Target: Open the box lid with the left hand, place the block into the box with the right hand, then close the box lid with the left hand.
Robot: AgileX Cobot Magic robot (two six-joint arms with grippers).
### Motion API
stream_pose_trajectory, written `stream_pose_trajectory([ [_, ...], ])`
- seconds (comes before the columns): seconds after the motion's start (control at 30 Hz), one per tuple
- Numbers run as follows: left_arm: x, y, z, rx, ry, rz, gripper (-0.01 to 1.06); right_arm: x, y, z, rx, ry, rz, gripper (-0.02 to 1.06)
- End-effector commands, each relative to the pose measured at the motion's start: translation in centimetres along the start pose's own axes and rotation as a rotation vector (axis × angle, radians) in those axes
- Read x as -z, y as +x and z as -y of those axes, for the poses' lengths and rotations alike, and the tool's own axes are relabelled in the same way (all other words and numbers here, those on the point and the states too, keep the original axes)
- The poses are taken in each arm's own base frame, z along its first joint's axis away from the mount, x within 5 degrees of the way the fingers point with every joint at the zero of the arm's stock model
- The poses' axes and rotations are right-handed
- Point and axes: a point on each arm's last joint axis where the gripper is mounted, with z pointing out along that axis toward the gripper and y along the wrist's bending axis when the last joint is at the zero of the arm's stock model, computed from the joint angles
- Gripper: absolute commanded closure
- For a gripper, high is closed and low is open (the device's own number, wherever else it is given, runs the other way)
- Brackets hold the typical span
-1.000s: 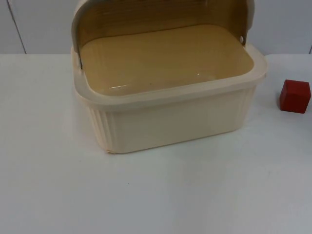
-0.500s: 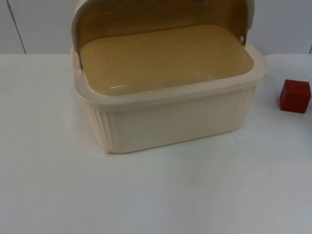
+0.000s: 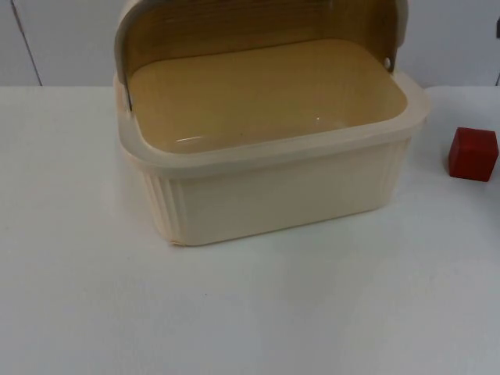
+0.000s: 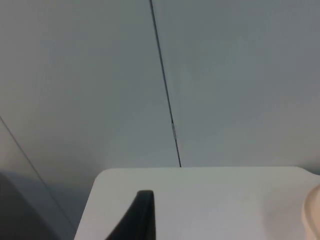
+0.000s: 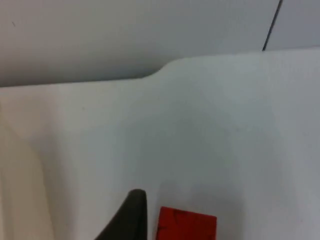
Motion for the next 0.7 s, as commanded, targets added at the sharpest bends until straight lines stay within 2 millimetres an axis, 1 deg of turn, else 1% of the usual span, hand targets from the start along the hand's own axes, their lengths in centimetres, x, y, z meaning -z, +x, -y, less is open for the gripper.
stream_pose_trajectory([
  [0.0,-0.2,0.1,-0.1,-0.006,-0.011,-0.007,0.00,-2.3,1.2,0.0,-0.079,0.001,-0.036,0.00],
  [0.03,-0.2,0.1,-0.1,-0.006,-0.011,-0.007,0.00,-2.3,1.2,0.0,-0.079,0.001,-0.036,0.00],
  [0.1,-0.2,0.1,-0.1,-0.014,-0.017,-0.005,0.00,-3.7,2.2,0.0,-0.124,0.010,-0.075,0.00],
  [0.2,-0.2,0.1,-0.2,-0.026,-0.026,-0.002,0.00,-5.4,3.6,-0.2,-0.120,0.007,-0.111,0.00],
  [0.23,-0.2,0.1,-0.2,-0.026,-0.026,-0.002,0.00,-5.4,3.6,-0.2,-0.120,0.007,-0.111,0.00],
  [0.3,-0.2,0.1,-0.2,-0.028,-0.027,-0.001,0.00,-6.5,4.4,-0.6,-0.112,0.002,-0.131,0.00],
  [0.43,-0.2,0.1,-0.2,-0.028,-0.027,-0.001,0.00,-8.1,5.8,-0.7,-0.130,-0.002,-0.153,0.00],
  [0.47,-0.2,0.1,-0.2,-0.028,-0.027,-0.001,0.00,-8.1,5.8,-0.7,-0.130,-0.002,-0.153,0.00],
  [0.57,-0.2,0.0,-0.2,-0.033,-0.031,0.000,0.00,-9.0,6.5,-0.7,-0.128,0.000,-0.174,0.00],
  [0.63,-0.2,0.0,-0.3,-0.037,-0.034,0.001,0.00,-9.2,6.6,-0.8,-0.126,-0.002,-0.174,0.00],
  [0.67,-0.2,0.0,-0.3,-0.043,-0.038,0.003,0.00,-9.2,6.5,-1.1,-0.122,-0.013,-0.163,0.00],
])
